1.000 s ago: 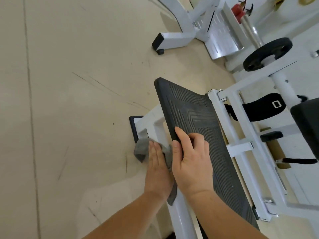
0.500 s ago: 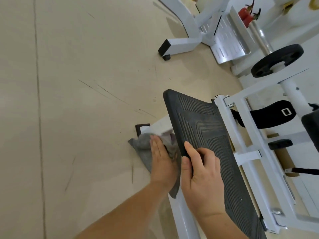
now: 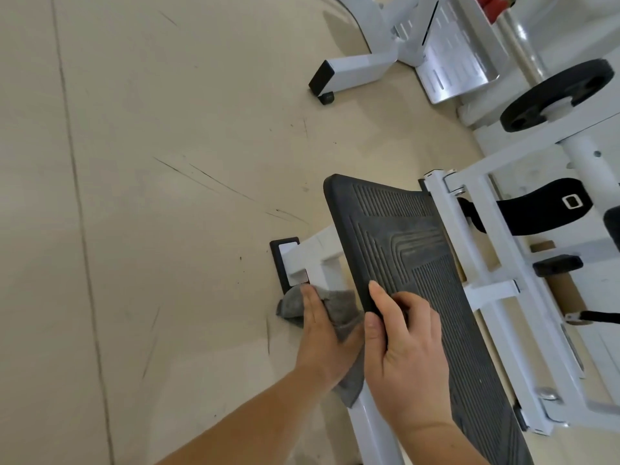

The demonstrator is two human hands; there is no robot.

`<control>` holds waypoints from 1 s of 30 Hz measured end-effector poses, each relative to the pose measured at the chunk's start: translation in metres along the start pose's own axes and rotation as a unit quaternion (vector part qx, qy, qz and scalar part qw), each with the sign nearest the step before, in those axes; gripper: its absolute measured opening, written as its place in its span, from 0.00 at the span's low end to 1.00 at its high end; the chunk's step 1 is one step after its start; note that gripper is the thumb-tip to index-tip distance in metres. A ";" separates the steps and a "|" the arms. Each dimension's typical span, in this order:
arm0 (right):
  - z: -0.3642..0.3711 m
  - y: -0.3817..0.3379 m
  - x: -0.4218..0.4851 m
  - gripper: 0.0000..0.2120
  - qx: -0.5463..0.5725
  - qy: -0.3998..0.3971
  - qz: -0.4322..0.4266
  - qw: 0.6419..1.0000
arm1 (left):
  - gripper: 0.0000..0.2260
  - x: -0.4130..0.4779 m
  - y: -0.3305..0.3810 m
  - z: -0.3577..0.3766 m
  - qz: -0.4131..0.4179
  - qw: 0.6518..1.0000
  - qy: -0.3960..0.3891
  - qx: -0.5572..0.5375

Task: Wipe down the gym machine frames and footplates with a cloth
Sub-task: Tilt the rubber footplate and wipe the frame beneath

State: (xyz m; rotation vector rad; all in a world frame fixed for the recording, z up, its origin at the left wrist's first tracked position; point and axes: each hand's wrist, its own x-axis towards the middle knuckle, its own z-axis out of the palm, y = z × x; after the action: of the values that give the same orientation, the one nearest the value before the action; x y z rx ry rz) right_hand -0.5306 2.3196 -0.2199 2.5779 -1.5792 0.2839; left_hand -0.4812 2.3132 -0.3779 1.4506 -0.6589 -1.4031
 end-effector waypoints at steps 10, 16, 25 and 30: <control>0.003 0.004 0.000 0.20 0.009 -0.003 0.002 1.000 | 0.40 0.051 0.033 -0.022 0.056 0.993 0.092 0.045; 0.002 0.002 0.000 0.20 0.000 -0.007 0.001 1.000 | 0.44 -0.002 0.012 0.007 0.025 0.998 0.049 -0.015; 0.002 0.002 0.001 0.20 0.000 -0.006 0.003 1.000 | 0.46 -0.006 0.017 0.006 -0.034 0.999 0.020 -0.037; 0.002 0.003 0.001 0.21 -0.002 -0.005 0.001 1.000 | 0.41 -0.051 -0.022 0.023 -0.070 0.996 -0.053 0.028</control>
State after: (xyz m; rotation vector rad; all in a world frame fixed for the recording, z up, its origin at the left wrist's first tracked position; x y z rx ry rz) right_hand -0.5324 2.3174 -0.2219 2.5792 -1.5831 0.2666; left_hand -0.5181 2.3605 -0.3732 1.4972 -0.6796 -1.5899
